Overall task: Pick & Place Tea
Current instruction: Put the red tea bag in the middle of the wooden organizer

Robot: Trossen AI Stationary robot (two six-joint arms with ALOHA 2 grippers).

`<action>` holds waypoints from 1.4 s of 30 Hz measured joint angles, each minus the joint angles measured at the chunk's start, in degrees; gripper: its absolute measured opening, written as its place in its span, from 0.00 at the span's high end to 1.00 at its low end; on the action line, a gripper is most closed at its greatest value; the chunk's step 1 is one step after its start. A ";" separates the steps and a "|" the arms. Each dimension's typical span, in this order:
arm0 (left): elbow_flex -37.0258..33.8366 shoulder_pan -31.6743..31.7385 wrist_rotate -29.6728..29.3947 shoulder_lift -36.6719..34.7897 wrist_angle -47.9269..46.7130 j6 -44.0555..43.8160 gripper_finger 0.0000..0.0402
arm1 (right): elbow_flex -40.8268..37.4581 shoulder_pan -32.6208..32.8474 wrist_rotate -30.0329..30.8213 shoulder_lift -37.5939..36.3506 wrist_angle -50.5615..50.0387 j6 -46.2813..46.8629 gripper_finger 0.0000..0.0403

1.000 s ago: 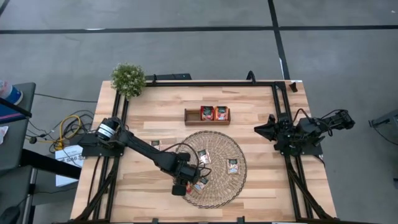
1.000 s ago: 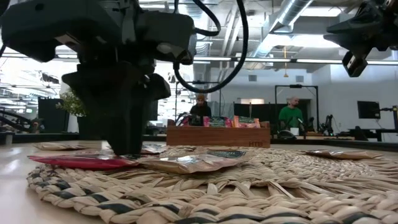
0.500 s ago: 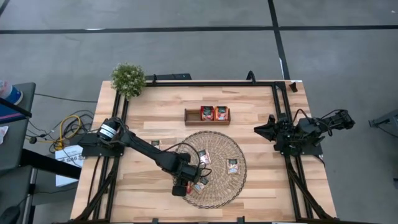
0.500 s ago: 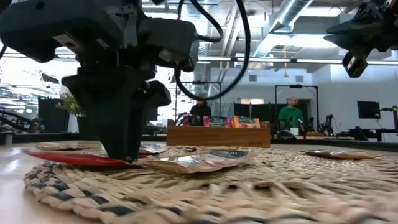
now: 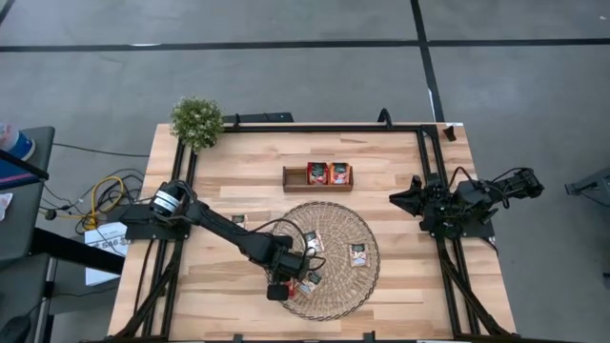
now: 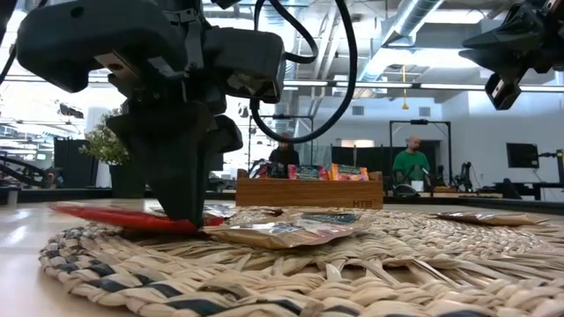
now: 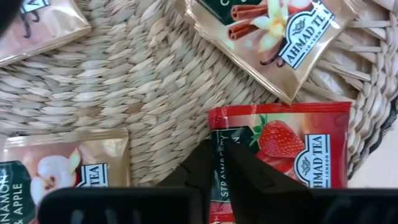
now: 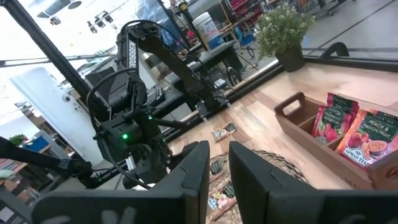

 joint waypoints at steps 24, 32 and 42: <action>10.29 0.00 -3.70 0.35 -12.36 1.42 1.00 | 0.00 0.00 0.04 -0.01 0.02 0.00 0.87; 16.40 0.00 -3.85 0.28 -19.12 1.49 1.00 | 0.00 0.00 0.02 -0.01 0.01 0.00 0.87; 24.39 0.02 -5.04 0.09 -26.34 1.92 1.00 | 0.00 0.00 -0.07 -0.01 0.02 0.08 0.87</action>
